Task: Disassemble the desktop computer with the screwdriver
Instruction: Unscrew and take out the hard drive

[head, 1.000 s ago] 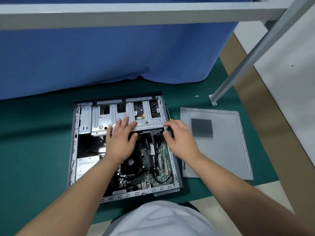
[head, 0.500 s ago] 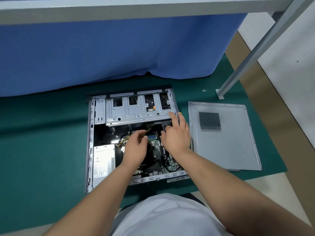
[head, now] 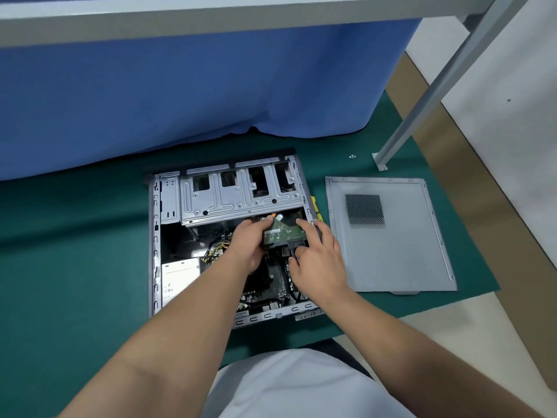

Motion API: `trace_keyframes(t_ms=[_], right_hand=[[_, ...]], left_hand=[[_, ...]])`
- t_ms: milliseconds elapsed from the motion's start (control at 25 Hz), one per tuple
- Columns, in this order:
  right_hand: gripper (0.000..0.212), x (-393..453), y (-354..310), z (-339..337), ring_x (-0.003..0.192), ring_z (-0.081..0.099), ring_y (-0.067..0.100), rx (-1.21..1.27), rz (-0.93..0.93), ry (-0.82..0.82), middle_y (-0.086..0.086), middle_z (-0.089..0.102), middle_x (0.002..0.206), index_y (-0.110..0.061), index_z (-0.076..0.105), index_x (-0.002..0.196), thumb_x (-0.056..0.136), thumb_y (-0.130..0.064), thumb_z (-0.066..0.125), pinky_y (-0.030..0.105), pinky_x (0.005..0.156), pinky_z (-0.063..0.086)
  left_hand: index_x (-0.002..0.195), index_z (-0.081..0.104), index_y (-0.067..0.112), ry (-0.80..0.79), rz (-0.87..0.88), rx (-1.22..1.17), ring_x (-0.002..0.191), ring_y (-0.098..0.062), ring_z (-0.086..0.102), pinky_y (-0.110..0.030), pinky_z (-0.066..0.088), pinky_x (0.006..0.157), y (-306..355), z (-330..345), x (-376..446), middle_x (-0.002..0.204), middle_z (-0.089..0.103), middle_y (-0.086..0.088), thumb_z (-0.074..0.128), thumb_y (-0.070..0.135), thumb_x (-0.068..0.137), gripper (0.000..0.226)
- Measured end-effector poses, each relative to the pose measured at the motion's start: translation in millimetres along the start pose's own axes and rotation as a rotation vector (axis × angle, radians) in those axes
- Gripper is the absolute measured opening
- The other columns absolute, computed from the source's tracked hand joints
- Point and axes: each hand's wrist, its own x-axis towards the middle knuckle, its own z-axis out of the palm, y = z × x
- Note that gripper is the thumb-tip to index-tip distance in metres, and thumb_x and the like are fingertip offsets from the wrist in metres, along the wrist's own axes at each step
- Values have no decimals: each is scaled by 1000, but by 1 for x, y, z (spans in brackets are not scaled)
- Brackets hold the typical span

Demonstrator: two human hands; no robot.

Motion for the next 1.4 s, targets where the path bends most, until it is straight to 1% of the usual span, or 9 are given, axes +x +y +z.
trace_keyframes(t_ms=[120,240,440,680,840,1000,1120,1240,1400], right_hand=[[28,-8,7,-2,151,18,27,-3,-32,-2,-4,32,163,-19,78,82,93,-37,60,46,119,28],[26,-14,16,-6,149,21,26,-16,-76,0,-3,38,159,-19,78,78,91,-37,63,47,117,30],[30,-22,23,-12,146,27,26,-29,-172,46,-2,45,155,-19,78,74,90,-40,65,47,115,32],[37,-22,22,-23,125,45,20,48,-199,36,-4,58,130,-19,80,84,98,-47,60,46,107,39],[26,-11,4,-26,98,54,14,334,-79,-55,-5,56,105,-23,57,90,91,-45,71,33,84,47],[36,6,-13,-30,83,60,7,436,72,-259,-6,63,94,-24,53,105,93,-56,64,23,63,41],[47,16,-20,-28,74,62,15,559,196,-353,7,72,87,-12,61,92,96,-59,59,31,67,47],[31,20,-25,-29,80,70,20,1050,299,-509,11,78,90,-5,70,101,104,-33,58,40,89,59],[19,25,-32,-36,85,75,21,1301,367,-491,10,78,92,-4,69,108,102,-20,62,31,78,58]], left_hand=[[102,57,6,1,-16,21,98,-34,73,-56,59,91,-3,2,-4,109,74,-18,73,12,94,19],[89,56,12,-6,-59,14,85,-29,76,-42,64,70,-10,0,-13,99,77,-15,67,6,96,14],[112,65,-2,35,-114,-86,86,-30,78,-42,64,75,-25,-13,-34,96,79,-16,63,5,99,15],[109,65,-2,115,-106,-187,64,-22,76,-35,63,61,-23,-28,-67,71,77,-9,63,-2,96,13],[104,65,-4,120,-89,-250,70,-26,77,-46,63,85,-24,-44,-89,73,76,-12,62,-6,95,10],[114,63,-9,123,-28,-309,87,-34,77,-50,62,89,-25,-54,-103,87,78,-19,63,-8,93,21],[124,56,-6,122,76,-331,89,-32,78,-42,65,76,-18,-59,-109,104,76,-21,64,-7,94,30],[122,52,4,131,176,-329,79,-24,78,-37,62,65,-7,-63,-107,112,73,-19,66,-2,95,30],[126,56,13,57,268,-327,88,-25,78,-35,61,68,12,-59,-103,112,76,-14,66,7,98,30]])
